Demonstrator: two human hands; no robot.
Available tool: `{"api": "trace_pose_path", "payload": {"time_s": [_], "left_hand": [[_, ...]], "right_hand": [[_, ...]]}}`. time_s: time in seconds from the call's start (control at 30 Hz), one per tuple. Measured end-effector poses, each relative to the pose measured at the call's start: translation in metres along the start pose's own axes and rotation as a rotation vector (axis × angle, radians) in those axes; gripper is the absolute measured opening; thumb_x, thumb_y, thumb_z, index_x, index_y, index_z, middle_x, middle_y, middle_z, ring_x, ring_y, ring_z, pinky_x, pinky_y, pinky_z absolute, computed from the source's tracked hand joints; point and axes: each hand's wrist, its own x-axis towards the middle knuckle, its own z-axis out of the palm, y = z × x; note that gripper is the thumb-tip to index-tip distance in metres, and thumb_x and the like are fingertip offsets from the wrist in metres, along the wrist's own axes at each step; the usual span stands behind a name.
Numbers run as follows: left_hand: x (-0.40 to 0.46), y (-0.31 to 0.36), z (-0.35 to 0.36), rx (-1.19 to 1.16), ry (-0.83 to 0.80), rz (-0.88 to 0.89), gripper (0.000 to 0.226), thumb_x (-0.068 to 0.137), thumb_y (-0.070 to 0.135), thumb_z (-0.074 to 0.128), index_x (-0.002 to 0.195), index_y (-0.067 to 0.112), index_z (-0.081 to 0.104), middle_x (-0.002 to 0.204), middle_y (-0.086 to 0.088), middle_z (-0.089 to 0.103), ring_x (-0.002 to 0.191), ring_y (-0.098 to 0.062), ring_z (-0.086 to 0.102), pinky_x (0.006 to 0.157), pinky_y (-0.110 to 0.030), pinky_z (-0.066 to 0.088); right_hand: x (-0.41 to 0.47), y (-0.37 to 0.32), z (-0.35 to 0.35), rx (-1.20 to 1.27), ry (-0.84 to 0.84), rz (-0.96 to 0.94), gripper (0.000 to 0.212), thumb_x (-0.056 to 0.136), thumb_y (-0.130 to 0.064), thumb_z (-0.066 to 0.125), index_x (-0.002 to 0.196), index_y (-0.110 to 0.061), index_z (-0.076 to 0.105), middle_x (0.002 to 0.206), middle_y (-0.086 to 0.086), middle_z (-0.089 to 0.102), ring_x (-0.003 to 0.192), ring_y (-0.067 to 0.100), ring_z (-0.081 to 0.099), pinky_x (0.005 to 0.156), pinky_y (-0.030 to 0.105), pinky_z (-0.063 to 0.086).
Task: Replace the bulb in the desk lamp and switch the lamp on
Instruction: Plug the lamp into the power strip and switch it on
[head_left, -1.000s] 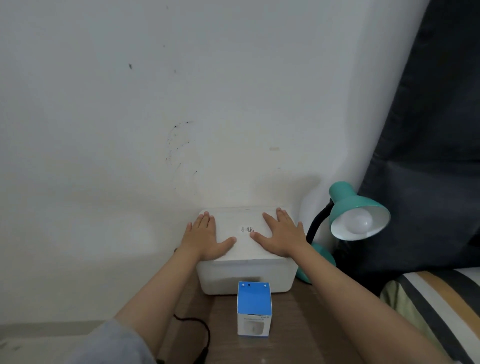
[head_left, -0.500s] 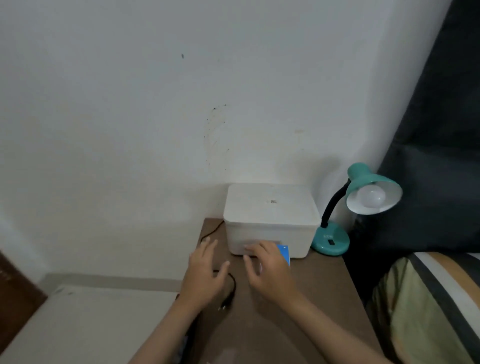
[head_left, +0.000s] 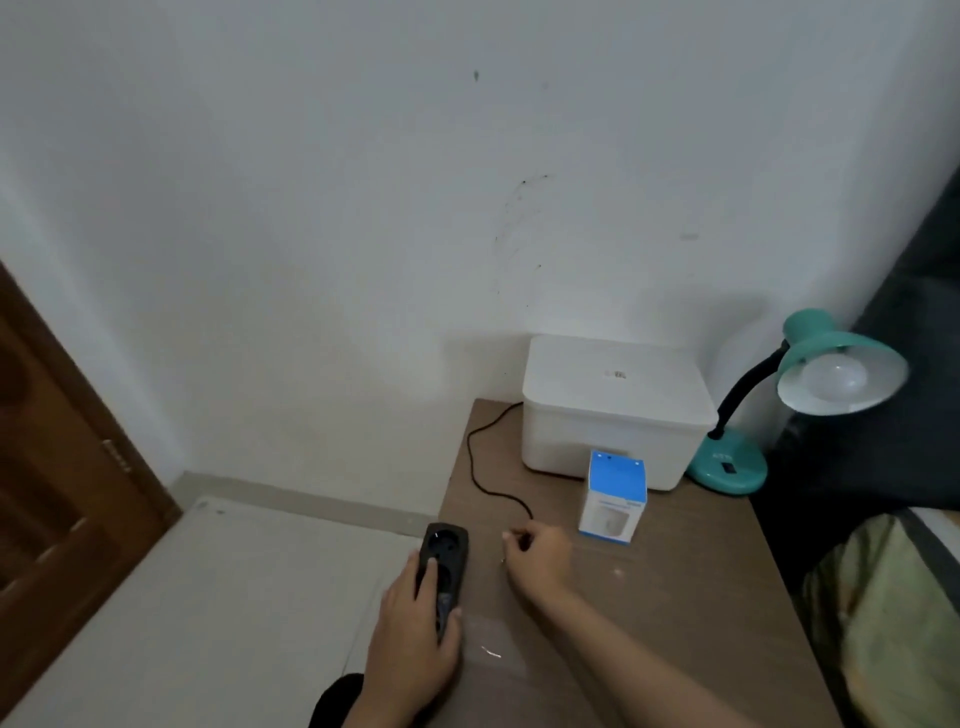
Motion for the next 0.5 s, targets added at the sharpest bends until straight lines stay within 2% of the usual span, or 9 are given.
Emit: {"api": "trace_pose_path", "payload": {"time_s": [0.13,0.23,0.3,0.4,0.5], "left_hand": [[-0.001,0.000,0.001,-0.048,0.029,-0.007,0.066,0.087,0.039,0.050,0.144,0.017,0.024,0.155,-0.002,0.016,0.136,-0.021,0.023,0.106,-0.028,0.032],[-0.001,-0.003,0.004,-0.055,0.037,-0.001,0.066,0.087,0.038,0.050,0.144,0.018,0.025,0.155,-0.001,0.016,0.137,-0.019,0.022,0.105,-0.027,0.033],[-0.001,-0.004,0.005,-0.058,0.047,-0.005,0.065,0.086,0.038,0.051,0.144,0.018,0.026,0.155,-0.001,0.016,0.137,-0.018,0.023,0.103,-0.027,0.035],[-0.001,-0.004,0.006,-0.067,0.067,-0.015,0.065,0.086,0.038,0.051,0.143,0.019,0.027,0.155,0.001,0.017,0.136,-0.017,0.024,0.100,-0.026,0.037],[-0.001,-0.004,0.008,-0.082,0.091,-0.015,0.064,0.085,0.037,0.053,0.142,0.020,0.029,0.154,0.002,0.020,0.136,-0.016,0.026,0.098,-0.026,0.039]], "right_hand": [[0.002,-0.009,0.000,0.087,-0.030,0.135,0.009,0.079,-0.013,0.065,0.086,-0.017,0.070,0.085,0.000,0.066,0.085,0.015,0.061,0.076,0.026,0.048],[0.001,-0.012,0.002,0.308,-0.044,0.238,0.009,0.075,-0.012,0.066,0.077,-0.021,0.068,0.076,-0.002,0.068,0.079,0.019,0.066,0.080,0.037,0.056],[-0.001,-0.013,0.002,0.437,-0.052,0.270,0.011,0.074,-0.011,0.065,0.080,-0.019,0.070,0.078,0.004,0.072,0.076,0.023,0.068,0.079,0.043,0.057],[-0.005,-0.021,0.000,0.539,-0.072,0.200,0.013,0.082,-0.010,0.065,0.086,-0.020,0.072,0.091,0.002,0.072,0.089,0.020,0.067,0.086,0.041,0.055],[-0.010,-0.031,-0.001,0.619,-0.059,0.110,0.020,0.086,-0.006,0.062,0.086,-0.022,0.074,0.095,0.003,0.072,0.094,0.017,0.066,0.090,0.037,0.054]]}}
